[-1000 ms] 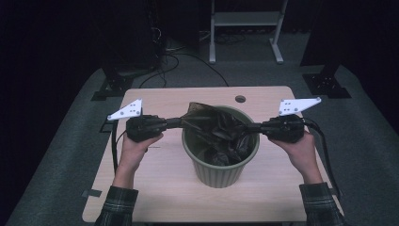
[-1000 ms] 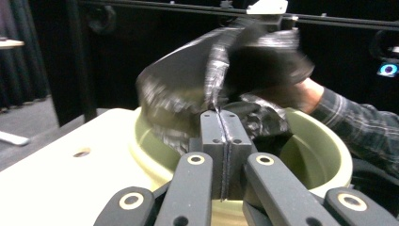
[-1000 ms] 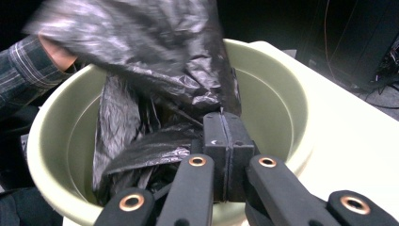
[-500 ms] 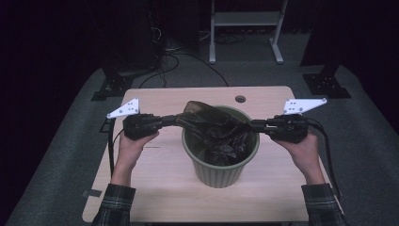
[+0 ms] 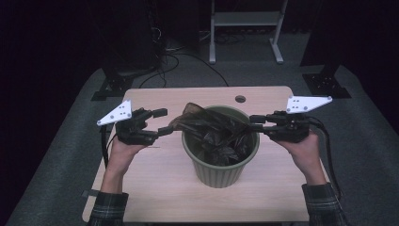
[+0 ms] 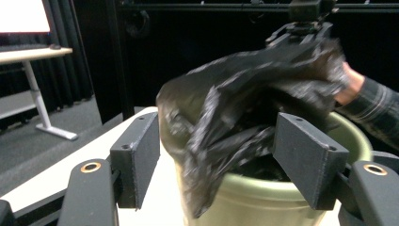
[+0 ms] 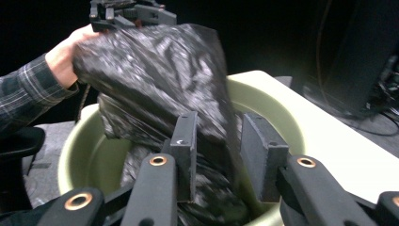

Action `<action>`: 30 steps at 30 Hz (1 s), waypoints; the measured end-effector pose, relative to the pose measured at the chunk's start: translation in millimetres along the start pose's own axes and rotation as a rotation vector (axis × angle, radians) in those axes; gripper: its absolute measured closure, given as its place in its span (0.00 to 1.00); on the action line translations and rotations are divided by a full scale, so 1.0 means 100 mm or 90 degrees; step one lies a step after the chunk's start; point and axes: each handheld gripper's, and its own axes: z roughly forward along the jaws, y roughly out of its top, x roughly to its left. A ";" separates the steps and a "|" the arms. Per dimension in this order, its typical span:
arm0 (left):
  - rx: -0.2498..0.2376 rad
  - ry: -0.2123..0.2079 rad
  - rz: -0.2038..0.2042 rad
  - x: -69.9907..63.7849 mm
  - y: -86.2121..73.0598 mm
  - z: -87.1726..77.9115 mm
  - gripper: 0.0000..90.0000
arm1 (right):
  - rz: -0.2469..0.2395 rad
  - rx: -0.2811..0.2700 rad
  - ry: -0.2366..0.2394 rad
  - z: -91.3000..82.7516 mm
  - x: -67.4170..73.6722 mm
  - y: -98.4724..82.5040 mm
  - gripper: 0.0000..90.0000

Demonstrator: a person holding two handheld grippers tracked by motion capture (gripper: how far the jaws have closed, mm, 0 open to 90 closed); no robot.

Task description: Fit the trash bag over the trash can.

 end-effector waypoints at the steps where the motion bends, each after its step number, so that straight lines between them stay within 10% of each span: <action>1: -0.004 -0.009 0.003 -0.03 0.02 0.00 0.34 | -0.002 -0.001 0.005 0.03 0.01 0.01 0.73; 15: 0.042 -0.086 0.018 -0.29 -0.01 0.39 0.39 | 0.006 0.015 0.012 0.41 -0.09 0.10 0.80; 20: 0.052 -0.092 0.022 -0.28 0.01 0.50 0.47 | 0.009 0.021 0.018 0.44 -0.14 0.11 0.97; 30: 0.043 -0.093 0.012 -0.14 0.13 0.57 0.60 | 0.009 0.016 0.028 0.38 -0.14 0.11 0.99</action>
